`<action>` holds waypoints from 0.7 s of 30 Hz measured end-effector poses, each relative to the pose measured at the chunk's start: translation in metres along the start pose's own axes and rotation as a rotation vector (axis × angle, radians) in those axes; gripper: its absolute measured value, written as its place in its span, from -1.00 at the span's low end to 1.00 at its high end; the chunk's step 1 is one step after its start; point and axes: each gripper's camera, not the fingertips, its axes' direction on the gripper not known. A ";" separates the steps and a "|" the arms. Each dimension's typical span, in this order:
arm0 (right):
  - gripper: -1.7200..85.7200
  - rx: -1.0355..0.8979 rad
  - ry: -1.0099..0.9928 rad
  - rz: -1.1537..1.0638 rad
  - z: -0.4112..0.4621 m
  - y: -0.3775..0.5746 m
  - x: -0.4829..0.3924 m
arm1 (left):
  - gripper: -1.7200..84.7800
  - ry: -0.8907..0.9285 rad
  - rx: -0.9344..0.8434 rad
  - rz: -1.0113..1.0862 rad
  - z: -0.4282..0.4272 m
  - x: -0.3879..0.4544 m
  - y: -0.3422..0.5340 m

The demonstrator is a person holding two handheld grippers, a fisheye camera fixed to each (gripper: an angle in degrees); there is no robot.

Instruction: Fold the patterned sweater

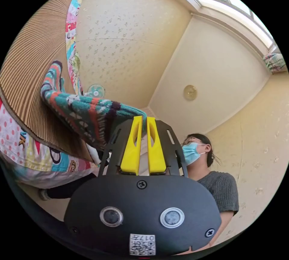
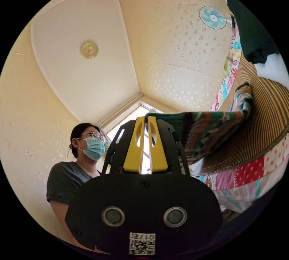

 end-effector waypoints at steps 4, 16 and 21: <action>-0.93 0.064 0.203 0.037 -0.011 0.002 0.008 | -0.89 -0.073 0.005 0.039 0.001 0.010 0.008; -0.93 0.018 0.861 -0.039 0.130 -0.097 0.115 | -0.90 -0.617 0.156 0.077 0.067 -0.081 -0.101; -0.92 -0.061 1.306 -0.051 0.194 -0.111 0.202 | -0.88 -0.911 0.143 0.116 0.130 -0.159 -0.134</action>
